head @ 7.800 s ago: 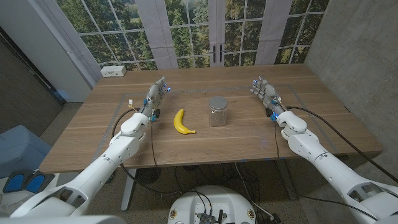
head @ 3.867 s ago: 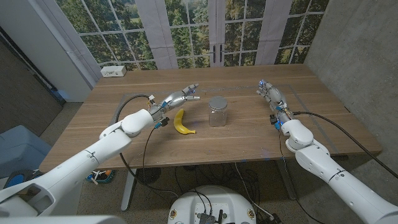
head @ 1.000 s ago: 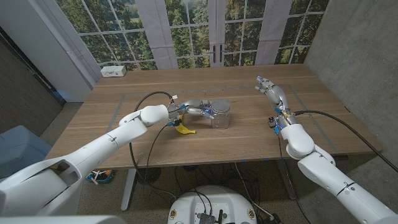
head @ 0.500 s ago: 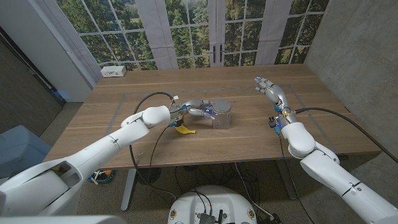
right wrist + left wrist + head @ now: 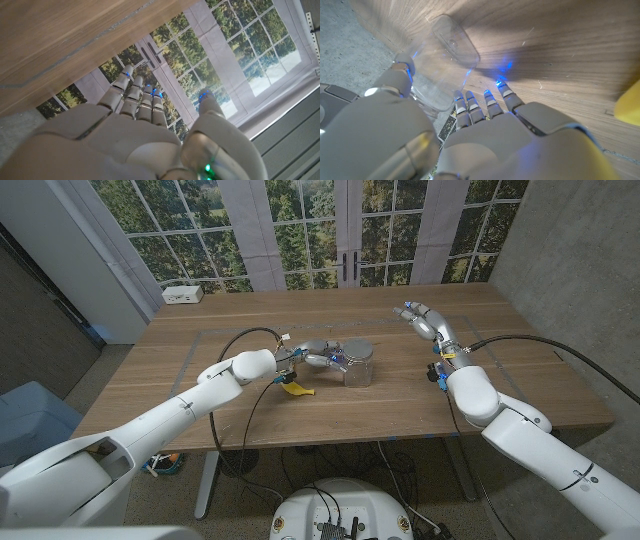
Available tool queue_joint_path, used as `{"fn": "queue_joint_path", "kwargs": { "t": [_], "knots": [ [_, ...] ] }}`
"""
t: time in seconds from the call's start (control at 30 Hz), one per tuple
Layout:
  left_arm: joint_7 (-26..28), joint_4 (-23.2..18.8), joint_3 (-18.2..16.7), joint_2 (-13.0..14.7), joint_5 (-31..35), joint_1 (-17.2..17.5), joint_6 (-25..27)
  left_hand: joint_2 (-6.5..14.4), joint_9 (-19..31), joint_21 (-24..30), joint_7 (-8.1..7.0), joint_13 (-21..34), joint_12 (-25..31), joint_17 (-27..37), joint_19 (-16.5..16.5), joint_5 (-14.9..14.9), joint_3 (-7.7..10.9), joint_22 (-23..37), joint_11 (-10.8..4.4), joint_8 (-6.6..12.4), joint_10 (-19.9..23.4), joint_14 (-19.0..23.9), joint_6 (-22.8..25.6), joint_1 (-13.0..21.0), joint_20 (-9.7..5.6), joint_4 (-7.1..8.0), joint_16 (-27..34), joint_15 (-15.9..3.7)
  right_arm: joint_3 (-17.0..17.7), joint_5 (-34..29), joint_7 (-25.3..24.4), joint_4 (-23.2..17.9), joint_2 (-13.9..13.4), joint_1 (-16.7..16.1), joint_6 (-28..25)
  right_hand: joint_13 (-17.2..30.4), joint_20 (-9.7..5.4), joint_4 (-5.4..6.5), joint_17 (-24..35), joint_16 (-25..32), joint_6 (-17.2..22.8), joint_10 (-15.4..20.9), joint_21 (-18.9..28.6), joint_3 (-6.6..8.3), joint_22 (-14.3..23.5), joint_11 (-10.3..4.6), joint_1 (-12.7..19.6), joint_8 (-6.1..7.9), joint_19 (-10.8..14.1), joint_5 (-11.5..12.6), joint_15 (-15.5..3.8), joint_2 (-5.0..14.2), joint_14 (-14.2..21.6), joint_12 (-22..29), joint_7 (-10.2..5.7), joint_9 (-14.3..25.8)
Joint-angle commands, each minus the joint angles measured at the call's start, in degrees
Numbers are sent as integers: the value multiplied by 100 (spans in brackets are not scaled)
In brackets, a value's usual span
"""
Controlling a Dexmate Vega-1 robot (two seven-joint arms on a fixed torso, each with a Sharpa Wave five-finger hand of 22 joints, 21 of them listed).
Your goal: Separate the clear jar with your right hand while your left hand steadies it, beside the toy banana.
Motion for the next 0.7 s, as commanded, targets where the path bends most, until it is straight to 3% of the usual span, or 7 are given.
{"fn": "queue_joint_path", "kwargs": {
  "t": [0.03,0.43,0.63,0.7],
  "knots": [
    [-29,40,53,-28,30,-54,55,191,27,-5,-2,12,-23,8,-13,14,-20,12,-4,54,-34,-26,26,202,26,33,-15,-27,-712,-613,271,-800,-469,613,-2533,27,23,-23,31,-25,-51,-88,-22,-2,19,-5,7,4,-64,7,9,-54,-115,-25,-38,15],
    [-23,88,71,-56,32,-81,32,213,37,-18,-5,13,-35,8,-36,8,-55,13,-5,69,-29,-39,34,212,29,46,-21,-30,-1405,-985,644,-1094,-732,1238,-3325,58,48,-19,68,-37,-128,-78,-31,-29,24,-29,21,1,-111,-18,8,-119,-199,8,-71,21],
    [-44,107,80,-56,40,-108,11,225,43,-23,-4,14,-55,8,-43,5,-79,14,-11,68,-57,-50,12,219,33,50,-24,-32,-1436,-977,682,-1081,-781,1277,-3227,76,42,-4,87,-51,-162,-134,-27,-59,25,-10,-2,0,-110,-42,35,-163,-258,1,-71,24],
    [-208,160,87,-57,-57,-158,-28,248,34,-31,-57,16,-98,9,-68,-2,-138,16,17,-59,-137,-102,-311,232,42,59,-36,-26,-1396,-932,670,-1053,-758,1264,-3170,80,42,0,91,-49,-165,-145,-27,-68,25,-16,-11,1,-113,-48,35,-175,-259,0,-71,24]
  ]
}}
